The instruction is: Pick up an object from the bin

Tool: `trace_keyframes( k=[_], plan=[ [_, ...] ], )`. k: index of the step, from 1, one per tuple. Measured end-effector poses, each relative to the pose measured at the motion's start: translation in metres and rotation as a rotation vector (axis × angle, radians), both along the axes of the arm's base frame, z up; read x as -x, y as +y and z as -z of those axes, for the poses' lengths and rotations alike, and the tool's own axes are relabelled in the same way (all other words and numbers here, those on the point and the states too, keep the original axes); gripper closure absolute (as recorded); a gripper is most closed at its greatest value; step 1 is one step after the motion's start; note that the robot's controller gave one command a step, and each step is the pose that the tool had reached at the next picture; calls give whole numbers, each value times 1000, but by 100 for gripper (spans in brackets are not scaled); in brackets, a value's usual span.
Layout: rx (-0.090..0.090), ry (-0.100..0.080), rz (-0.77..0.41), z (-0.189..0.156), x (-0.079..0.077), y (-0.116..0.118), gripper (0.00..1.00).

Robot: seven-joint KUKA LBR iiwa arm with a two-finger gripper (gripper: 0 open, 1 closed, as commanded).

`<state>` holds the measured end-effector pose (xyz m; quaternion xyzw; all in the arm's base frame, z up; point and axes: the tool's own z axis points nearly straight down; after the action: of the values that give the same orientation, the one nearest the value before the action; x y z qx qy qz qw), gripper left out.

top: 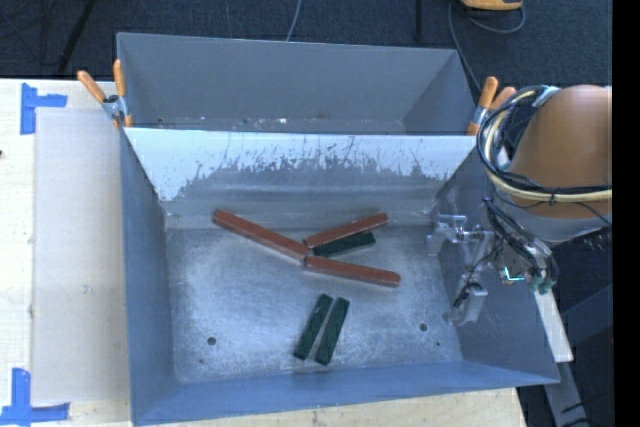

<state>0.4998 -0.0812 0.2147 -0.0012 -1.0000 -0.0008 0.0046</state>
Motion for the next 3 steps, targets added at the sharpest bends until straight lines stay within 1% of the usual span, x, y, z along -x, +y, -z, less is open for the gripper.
trace_keyframes(
  k=[1,2,3],
  plan=[
    [1,-19,-362,145,20,27,0],
    [-5,-13,-649,115,-20,165,0],
    [-2,-8,-727,115,-19,136,0]
  ],
)
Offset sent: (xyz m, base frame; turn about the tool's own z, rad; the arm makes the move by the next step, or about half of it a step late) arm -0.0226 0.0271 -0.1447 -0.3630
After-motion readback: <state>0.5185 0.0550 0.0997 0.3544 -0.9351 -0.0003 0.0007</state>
